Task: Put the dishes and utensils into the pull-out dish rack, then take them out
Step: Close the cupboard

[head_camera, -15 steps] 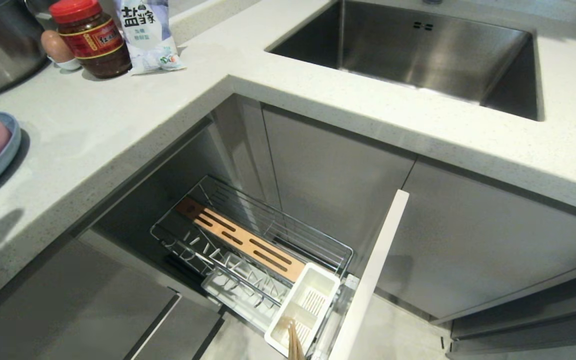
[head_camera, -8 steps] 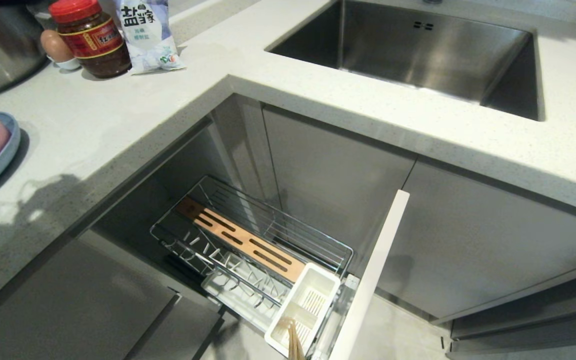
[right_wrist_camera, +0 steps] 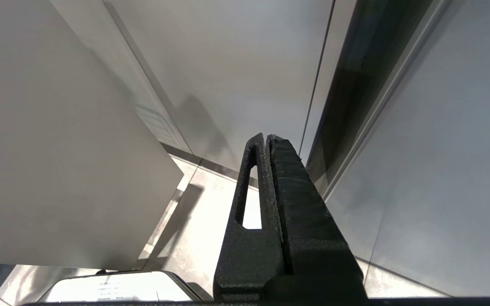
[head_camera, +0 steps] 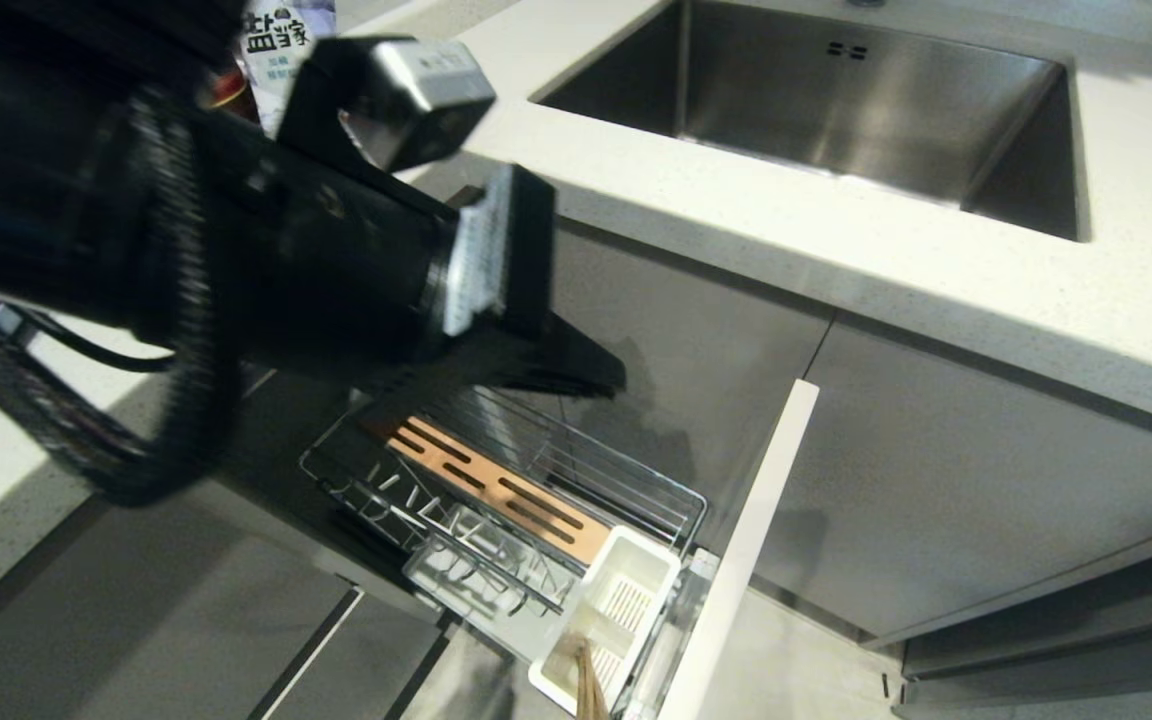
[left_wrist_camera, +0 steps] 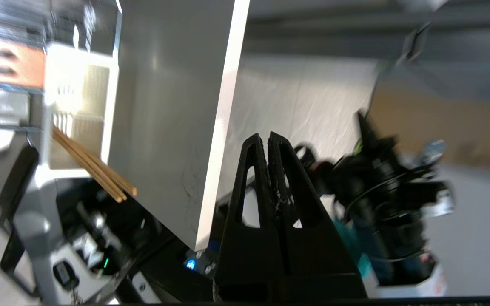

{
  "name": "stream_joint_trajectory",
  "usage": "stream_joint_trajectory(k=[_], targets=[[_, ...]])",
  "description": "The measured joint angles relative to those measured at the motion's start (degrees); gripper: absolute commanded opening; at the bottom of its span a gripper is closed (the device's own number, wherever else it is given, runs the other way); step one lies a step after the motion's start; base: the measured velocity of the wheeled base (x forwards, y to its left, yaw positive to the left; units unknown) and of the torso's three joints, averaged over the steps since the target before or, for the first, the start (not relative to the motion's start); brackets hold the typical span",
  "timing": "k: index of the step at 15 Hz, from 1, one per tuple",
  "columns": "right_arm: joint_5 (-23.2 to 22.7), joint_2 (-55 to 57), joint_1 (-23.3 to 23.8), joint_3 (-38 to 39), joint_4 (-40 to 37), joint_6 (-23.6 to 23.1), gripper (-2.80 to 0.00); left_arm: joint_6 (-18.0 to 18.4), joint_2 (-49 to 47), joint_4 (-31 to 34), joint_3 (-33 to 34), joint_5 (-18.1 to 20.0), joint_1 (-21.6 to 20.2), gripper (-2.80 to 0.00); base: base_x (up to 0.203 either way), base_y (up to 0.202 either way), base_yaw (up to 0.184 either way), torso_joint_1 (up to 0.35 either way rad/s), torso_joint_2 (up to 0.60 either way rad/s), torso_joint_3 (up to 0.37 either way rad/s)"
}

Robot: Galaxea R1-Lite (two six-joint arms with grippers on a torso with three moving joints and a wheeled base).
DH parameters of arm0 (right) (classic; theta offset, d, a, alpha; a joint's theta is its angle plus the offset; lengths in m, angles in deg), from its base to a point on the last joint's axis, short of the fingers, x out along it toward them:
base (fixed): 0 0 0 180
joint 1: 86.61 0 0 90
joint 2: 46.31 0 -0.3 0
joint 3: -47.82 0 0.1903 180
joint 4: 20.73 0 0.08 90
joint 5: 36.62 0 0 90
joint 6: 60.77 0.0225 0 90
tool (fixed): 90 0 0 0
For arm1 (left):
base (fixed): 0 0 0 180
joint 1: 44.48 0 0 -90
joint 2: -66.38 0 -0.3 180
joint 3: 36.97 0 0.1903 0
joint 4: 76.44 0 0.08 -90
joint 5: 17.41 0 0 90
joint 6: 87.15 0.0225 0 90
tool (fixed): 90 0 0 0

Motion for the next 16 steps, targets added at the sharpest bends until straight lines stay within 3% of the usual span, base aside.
stream_joint_trajectory(k=[7, 16], targets=[[0.0, 0.0, 0.0, 0.0, 0.0, 0.0, -2.80, -1.0, -13.2, 2.4, -1.6, 0.6, 6.1, -2.80, 0.000, 0.000, 0.000, 0.000, 0.00, 0.000], [0.0, 0.0, 0.0, 0.0, 0.0, 0.0, -2.80, -1.1, -18.7, 3.2, -1.5, 1.1, 8.3, -2.80, 0.000, 0.000, 0.000, 0.000, 0.00, 0.000]])
